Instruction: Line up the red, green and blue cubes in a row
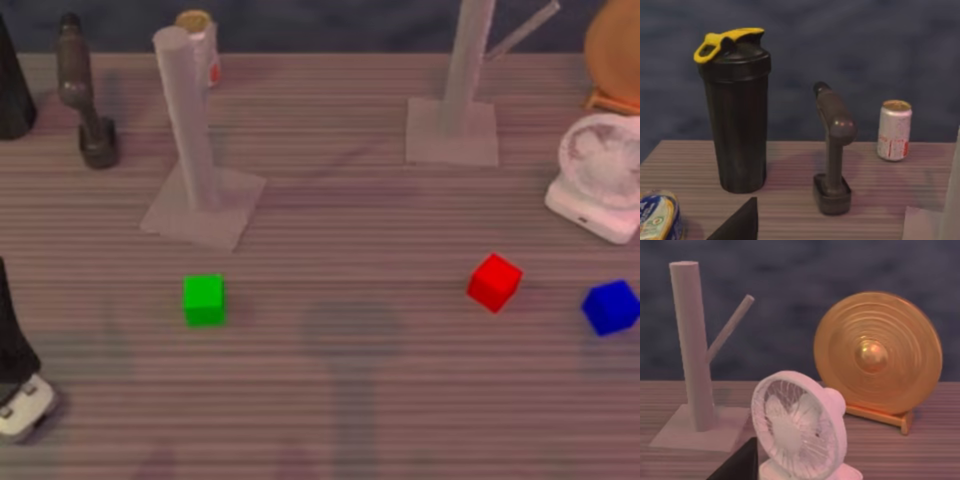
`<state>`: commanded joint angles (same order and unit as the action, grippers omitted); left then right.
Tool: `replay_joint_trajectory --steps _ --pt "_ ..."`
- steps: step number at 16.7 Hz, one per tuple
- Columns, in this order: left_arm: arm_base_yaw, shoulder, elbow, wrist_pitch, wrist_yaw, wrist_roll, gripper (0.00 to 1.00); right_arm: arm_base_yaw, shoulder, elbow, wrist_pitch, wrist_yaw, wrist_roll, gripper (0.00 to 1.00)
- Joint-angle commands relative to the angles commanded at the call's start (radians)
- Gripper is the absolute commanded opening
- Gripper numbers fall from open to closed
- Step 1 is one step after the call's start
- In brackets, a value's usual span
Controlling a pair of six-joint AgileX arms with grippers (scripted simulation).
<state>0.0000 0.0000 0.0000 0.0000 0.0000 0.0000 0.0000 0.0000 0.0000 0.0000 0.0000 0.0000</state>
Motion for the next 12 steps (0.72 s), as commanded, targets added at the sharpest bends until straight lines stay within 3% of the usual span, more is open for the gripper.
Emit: replay_joint_trajectory --steps 6,12 --pt "0.000 0.000 0.000 0.000 0.000 0.000 1.00 0.028 0.104 0.101 -0.062 -0.003 -0.026 1.00" --pt "0.000 0.000 0.000 0.000 0.000 0.000 1.00 0.116 0.568 0.482 -0.311 -0.001 -0.126 1.00"
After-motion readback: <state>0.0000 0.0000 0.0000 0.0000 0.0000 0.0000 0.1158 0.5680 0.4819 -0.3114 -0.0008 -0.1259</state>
